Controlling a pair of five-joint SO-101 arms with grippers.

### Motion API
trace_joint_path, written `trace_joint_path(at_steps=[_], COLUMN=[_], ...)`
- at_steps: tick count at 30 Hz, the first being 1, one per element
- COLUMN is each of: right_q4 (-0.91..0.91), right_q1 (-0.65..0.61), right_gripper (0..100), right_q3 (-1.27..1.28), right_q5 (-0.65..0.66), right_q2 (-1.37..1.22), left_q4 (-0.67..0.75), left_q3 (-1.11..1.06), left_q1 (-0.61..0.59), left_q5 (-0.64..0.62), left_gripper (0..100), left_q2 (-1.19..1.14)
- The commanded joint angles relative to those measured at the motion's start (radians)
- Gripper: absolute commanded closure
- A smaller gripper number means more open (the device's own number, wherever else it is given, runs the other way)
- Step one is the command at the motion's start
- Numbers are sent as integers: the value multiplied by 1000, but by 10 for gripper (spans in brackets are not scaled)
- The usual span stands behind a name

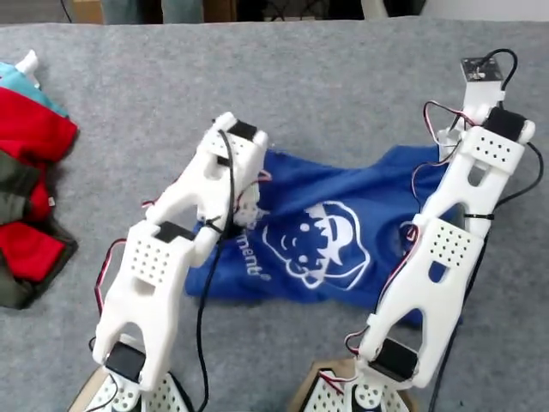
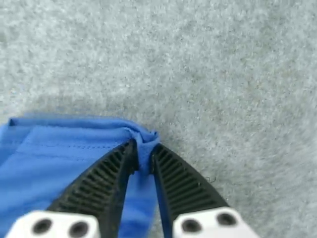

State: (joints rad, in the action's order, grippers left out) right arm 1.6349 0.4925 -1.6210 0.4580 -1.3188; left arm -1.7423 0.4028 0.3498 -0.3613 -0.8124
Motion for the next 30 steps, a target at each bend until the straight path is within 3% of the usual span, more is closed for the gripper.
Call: trace_joint_path(at_steps=[1,6,12,17,19,26,30], right_q4=[-17,-11,-9,-9,-9,-9,-9], right_q1=[-15,-17,-21,-25,-25,-25,-25], right_gripper=[981,981,981,981,981,981,981], right_q3=[-39,-39,-48,-48,-48,-48,-48], right_q5=[29,43,49,49,49,49,49], right_q2=[4,4,-19,-30,-30,-30,-30], left_q4=[18,86,84,80,44,-8,60], left_q3=[-220,-390,-438,-406,-371,-156,30], left_q1=[45,36,-36,-168,-200,-217,-217], left_q5=[112,190,226,153,132,126,-31], left_gripper=[971,971,960,771,730,730,730], left_q2=[69,167,267,370,410,512,477])
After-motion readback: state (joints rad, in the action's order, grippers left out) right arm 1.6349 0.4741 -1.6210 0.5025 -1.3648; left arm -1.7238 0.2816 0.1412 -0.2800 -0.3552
